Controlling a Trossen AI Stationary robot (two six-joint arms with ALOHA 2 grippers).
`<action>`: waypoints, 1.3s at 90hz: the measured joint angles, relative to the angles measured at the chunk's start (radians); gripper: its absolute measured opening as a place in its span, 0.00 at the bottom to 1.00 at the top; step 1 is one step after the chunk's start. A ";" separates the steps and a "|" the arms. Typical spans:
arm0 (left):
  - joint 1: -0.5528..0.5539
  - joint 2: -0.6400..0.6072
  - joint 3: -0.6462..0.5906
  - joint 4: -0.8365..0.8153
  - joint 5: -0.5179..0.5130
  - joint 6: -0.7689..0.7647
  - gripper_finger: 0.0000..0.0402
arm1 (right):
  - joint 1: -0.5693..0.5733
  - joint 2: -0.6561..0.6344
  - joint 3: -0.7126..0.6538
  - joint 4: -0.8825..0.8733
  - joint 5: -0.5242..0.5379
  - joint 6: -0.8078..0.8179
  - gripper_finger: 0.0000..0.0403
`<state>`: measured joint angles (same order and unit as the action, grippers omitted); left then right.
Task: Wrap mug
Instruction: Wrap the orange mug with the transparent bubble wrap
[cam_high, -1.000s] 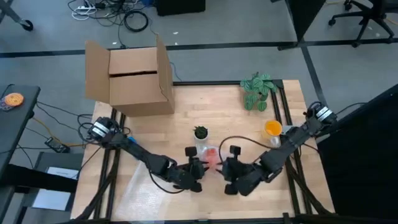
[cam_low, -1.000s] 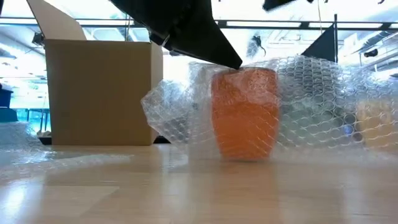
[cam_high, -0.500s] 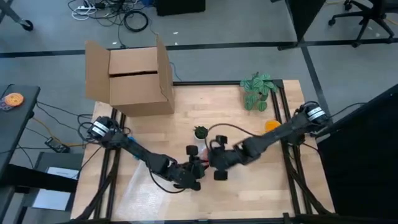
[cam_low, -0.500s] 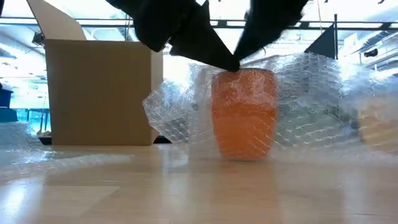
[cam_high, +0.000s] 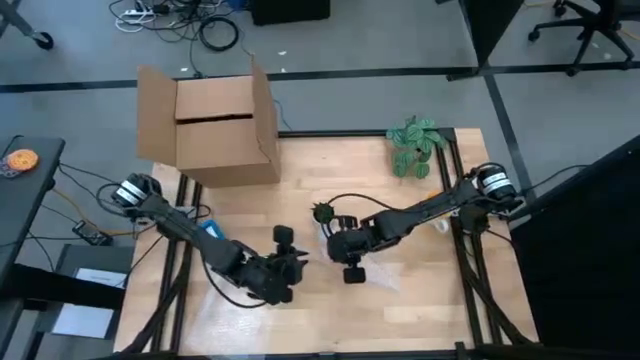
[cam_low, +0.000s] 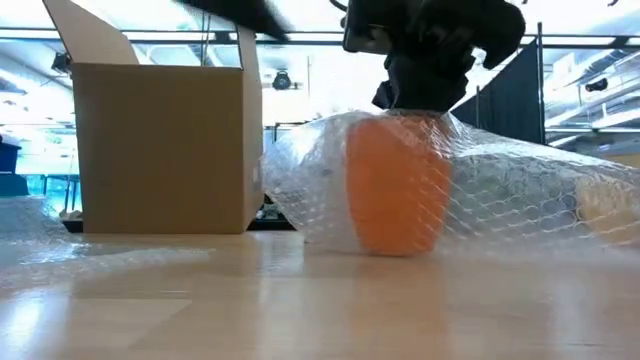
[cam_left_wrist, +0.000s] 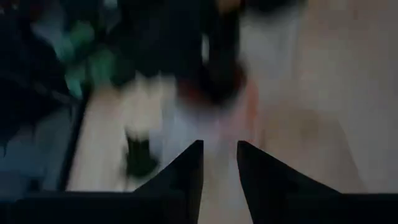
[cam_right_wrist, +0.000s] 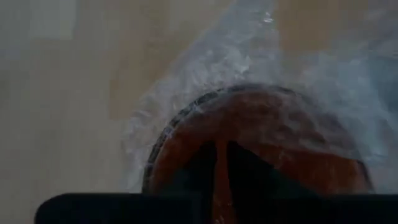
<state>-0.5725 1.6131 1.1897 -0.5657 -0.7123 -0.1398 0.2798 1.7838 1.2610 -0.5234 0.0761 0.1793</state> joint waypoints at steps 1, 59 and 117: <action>-0.001 0.000 -0.003 -0.016 0.006 -0.018 0.21 | 0.000 0.003 0.000 0.000 -0.005 0.000 0.05; 0.121 0.016 -0.450 0.783 0.182 -0.101 0.21 | 0.000 0.002 0.137 -0.140 0.010 0.009 0.05; 0.191 0.090 -0.413 0.990 0.193 -0.047 0.21 | 0.100 0.000 0.307 -0.353 0.048 0.124 0.05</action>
<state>-0.3815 1.7035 0.7765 0.4240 -0.5195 -0.1868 0.3800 1.7836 1.5681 -0.8763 0.1240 0.3032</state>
